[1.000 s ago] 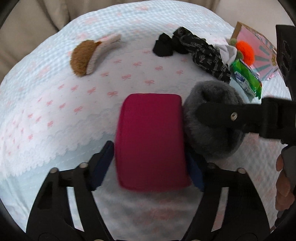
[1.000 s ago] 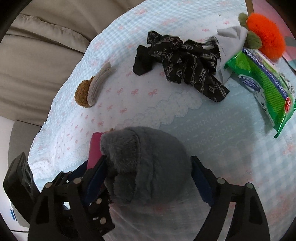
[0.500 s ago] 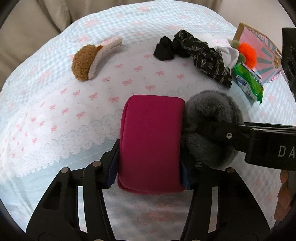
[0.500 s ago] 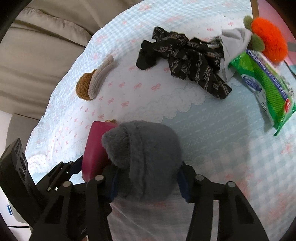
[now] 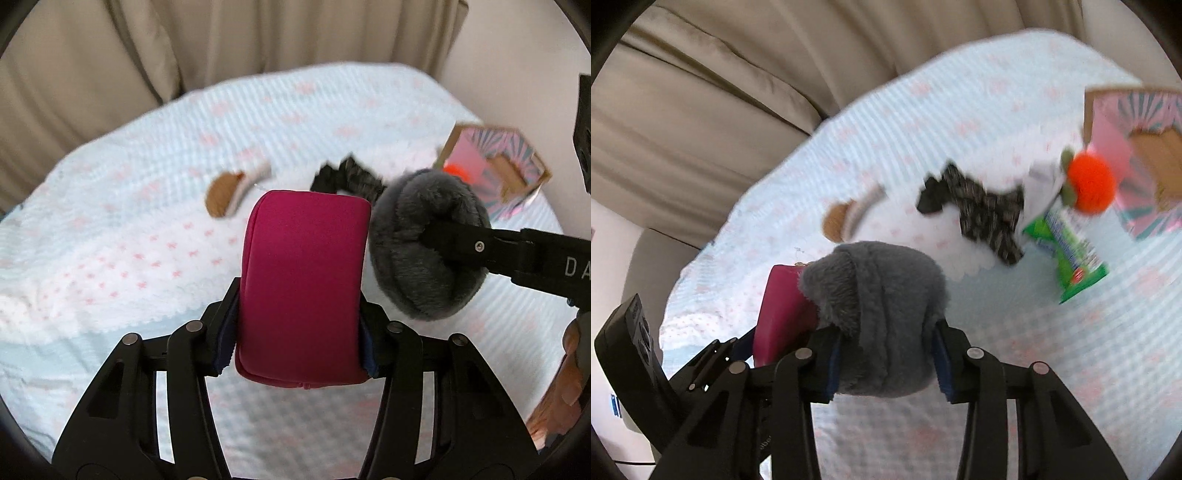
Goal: Organize soft objects
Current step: 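Carry the magenta pouch and grey fuzzy item toward the cardboard box with both tools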
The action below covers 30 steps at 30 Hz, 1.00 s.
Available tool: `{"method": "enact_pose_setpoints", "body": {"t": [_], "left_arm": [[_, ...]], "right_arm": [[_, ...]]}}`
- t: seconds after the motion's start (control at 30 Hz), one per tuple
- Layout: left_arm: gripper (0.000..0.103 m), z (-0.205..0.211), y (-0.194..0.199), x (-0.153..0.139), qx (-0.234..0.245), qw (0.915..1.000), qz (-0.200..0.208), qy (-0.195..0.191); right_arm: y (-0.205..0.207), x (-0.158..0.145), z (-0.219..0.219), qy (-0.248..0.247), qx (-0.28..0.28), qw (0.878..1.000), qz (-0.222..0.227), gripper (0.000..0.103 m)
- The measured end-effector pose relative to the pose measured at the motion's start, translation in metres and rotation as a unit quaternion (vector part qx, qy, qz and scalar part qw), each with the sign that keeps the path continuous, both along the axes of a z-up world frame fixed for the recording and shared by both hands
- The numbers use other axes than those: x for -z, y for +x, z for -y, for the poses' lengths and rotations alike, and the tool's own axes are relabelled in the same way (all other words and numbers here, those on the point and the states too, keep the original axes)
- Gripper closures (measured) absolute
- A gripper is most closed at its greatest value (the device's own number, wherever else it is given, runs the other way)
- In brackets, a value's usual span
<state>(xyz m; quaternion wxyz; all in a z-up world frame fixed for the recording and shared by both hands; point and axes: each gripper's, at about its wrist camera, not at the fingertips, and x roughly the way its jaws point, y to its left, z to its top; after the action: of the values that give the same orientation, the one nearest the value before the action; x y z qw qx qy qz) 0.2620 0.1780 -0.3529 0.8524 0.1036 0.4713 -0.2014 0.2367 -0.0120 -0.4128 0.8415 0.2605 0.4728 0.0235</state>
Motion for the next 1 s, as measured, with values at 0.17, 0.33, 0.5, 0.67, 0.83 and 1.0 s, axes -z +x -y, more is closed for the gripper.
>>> {"method": "enact_pose_setpoints", "body": {"t": [0.17,0.33,0.5,0.67,0.83,1.0], "left_arm": [[0.054,0.009,-0.019,-0.062,-0.011,0.9995,0.025,-0.014],[0.054,0.036,-0.038,-0.115,-0.013,0.9986,0.045,-0.024],[0.054,0.077,-0.052,-0.154,-0.028,0.9972,0.056,-0.042],[0.054,0.131,-0.070,-0.173,-0.054,0.9951,0.066,-0.050],[0.054,0.197,-0.077,-0.174,-0.074,0.9933,0.066,-0.060],[0.054,0.266,-0.068,-0.164,-0.085,0.9928,0.052,-0.067]], "right_arm": [[-0.020,-0.059,0.015,-0.021,0.008,0.999,0.041,0.066],[-0.040,-0.108,0.048,-0.031,0.031,0.996,0.071,0.066],[-0.055,-0.148,0.092,-0.047,0.037,0.994,0.093,0.066],[-0.065,-0.177,0.152,-0.064,0.018,0.992,0.106,0.066],[-0.063,-0.189,0.221,-0.073,-0.004,0.991,0.109,0.066],[-0.051,-0.185,0.282,-0.082,-0.020,0.992,0.096,0.066]]}}
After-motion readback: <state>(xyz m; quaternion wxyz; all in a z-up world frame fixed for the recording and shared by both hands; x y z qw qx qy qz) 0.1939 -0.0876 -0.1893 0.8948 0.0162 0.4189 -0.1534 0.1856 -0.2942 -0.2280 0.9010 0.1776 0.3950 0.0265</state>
